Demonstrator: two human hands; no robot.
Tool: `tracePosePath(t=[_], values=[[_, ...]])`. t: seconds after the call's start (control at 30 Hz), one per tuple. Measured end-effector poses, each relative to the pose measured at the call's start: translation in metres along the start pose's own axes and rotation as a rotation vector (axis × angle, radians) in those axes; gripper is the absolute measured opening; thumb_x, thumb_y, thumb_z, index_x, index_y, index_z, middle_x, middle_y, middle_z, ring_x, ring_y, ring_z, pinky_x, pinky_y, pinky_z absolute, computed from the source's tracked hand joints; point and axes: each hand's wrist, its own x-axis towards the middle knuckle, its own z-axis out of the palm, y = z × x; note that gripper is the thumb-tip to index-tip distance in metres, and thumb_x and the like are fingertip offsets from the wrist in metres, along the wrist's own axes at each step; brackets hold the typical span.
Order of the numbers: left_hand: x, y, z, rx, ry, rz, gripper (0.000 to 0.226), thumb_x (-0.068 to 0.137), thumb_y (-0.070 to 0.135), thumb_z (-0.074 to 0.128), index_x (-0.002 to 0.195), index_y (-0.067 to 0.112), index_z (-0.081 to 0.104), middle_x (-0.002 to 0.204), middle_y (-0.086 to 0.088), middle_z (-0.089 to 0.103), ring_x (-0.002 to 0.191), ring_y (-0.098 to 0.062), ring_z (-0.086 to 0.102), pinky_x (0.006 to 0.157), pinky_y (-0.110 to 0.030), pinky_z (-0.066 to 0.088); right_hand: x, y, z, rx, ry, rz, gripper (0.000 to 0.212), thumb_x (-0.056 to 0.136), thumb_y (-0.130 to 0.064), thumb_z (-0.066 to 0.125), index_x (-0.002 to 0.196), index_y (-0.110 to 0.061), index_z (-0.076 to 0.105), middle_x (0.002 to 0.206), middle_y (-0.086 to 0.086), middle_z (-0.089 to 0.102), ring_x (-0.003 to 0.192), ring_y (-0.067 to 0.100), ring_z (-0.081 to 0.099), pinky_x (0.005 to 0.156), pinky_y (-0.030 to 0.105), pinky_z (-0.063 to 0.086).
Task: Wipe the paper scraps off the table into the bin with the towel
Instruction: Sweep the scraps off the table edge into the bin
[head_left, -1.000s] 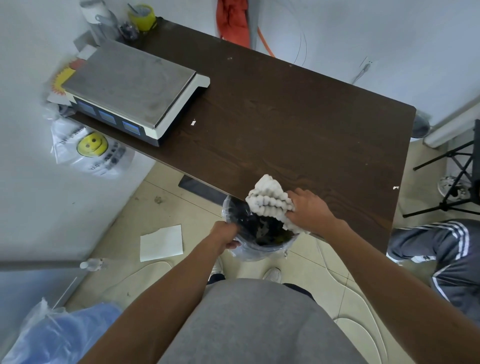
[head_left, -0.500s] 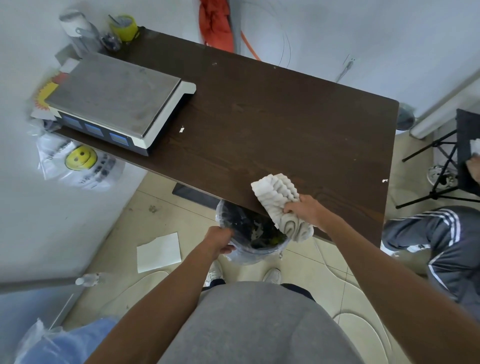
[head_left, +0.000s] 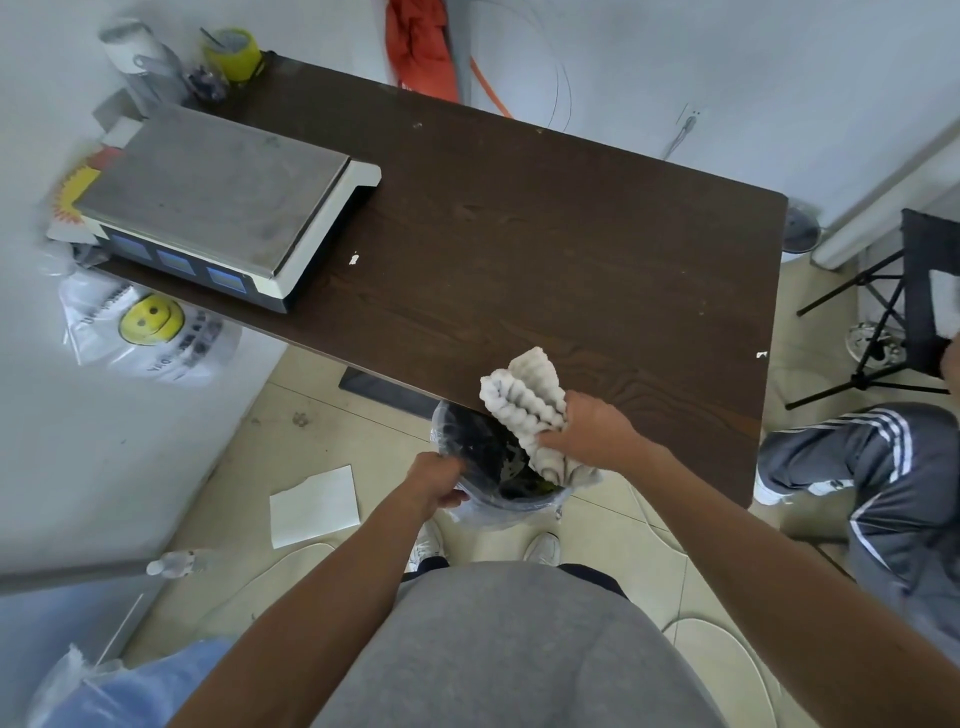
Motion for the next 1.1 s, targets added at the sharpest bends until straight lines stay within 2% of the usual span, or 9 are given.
tracePosePath(t=[0.1, 0.2, 0.37, 0.5, 0.63, 0.77, 1.0, 1.1], values=[[-0.002, 0.0, 0.001, 0.006, -0.002, 0.001, 0.024, 0.096, 0.013, 0.053, 0.107, -0.001, 0.068, 0.101, -0.016, 0.075, 0.072, -0.023, 0.078, 0.057, -0.025, 0.061, -0.005, -0.01, 0.006, -0.076, 0.17, -0.083, 0.046, 0.086, -0.047, 0.065, 0.111, -0.011, 0.05, 0.104, 0.002, 0.054, 0.091, 0.022, 0.058, 0.07, 0.034, 0.044], [-0.002, -0.001, 0.001, 0.009, -0.004, -0.004, 0.023, 0.096, 0.013, 0.053, 0.108, -0.001, 0.067, 0.101, -0.016, 0.075, 0.067, -0.021, 0.077, 0.055, -0.024, 0.059, -0.01, -0.016, 0.013, -0.178, 0.229, -0.151, 0.042, 0.089, -0.043, 0.064, 0.11, -0.011, 0.047, 0.105, 0.004, 0.053, 0.093, 0.022, 0.059, 0.065, 0.032, 0.042], [-0.003, -0.003, 0.001, 0.011, 0.0, -0.01, 0.023, 0.097, 0.015, 0.054, 0.111, 0.0, 0.065, 0.102, -0.015, 0.074, 0.068, -0.021, 0.077, 0.055, -0.024, 0.059, -0.016, -0.018, 0.014, -0.193, 0.333, -0.179, 0.042, 0.085, -0.035, 0.07, 0.11, -0.012, 0.046, 0.103, 0.002, 0.051, 0.089, 0.018, 0.054, 0.058, 0.032, 0.047], [-0.003, -0.004, 0.002, 0.029, 0.003, -0.01, 0.026, 0.097, 0.015, 0.052, 0.114, 0.0, 0.064, 0.106, -0.015, 0.073, 0.068, -0.02, 0.077, 0.055, -0.024, 0.059, -0.012, -0.008, 0.012, -0.321, 0.268, -0.129, 0.037, 0.086, -0.021, 0.066, 0.115, -0.013, 0.044, 0.107, 0.002, 0.049, 0.092, 0.02, 0.056, 0.055, 0.029, 0.042], [-0.003, -0.004, 0.002, 0.047, 0.012, -0.005, 0.027, 0.096, 0.014, 0.053, 0.114, -0.001, 0.065, 0.106, -0.015, 0.073, 0.064, -0.02, 0.076, 0.05, -0.023, 0.056, -0.009, -0.008, 0.004, -0.323, 0.302, -0.077, 0.046, 0.085, -0.029, 0.072, 0.118, -0.012, 0.044, 0.107, 0.003, 0.05, 0.092, 0.019, 0.055, 0.055, 0.029, 0.04], [-0.003, -0.005, 0.002, 0.053, 0.02, -0.006, 0.026, 0.094, 0.014, 0.057, 0.115, 0.0, 0.065, 0.105, -0.015, 0.072, 0.059, -0.019, 0.075, 0.051, -0.023, 0.056, -0.009, 0.004, 0.003, -0.367, 0.311, -0.054, 0.043, 0.086, -0.027, 0.071, 0.117, -0.011, 0.044, 0.105, 0.003, 0.05, 0.089, 0.019, 0.055, 0.054, 0.028, 0.039], [-0.003, -0.004, 0.003, 0.058, 0.003, 0.012, 0.024, 0.097, 0.015, 0.055, 0.115, 0.002, 0.064, 0.107, -0.013, 0.071, 0.066, -0.019, 0.076, 0.056, -0.024, 0.06, -0.004, 0.021, -0.013, -0.308, 0.342, 0.014, 0.041, 0.087, -0.035, 0.068, 0.111, -0.012, 0.044, 0.104, 0.004, 0.052, 0.087, 0.021, 0.056, 0.056, 0.032, 0.042], [-0.003, -0.004, 0.005, 0.062, 0.0, 0.012, 0.024, 0.098, 0.017, 0.056, 0.115, 0.002, 0.064, 0.109, -0.013, 0.071, 0.068, -0.019, 0.076, 0.053, -0.023, 0.057, -0.003, 0.031, -0.02, -0.259, 0.374, 0.018, 0.042, 0.086, -0.035, 0.069, 0.111, -0.011, 0.045, 0.104, 0.005, 0.052, 0.09, 0.023, 0.057, 0.059, 0.033, 0.043]])
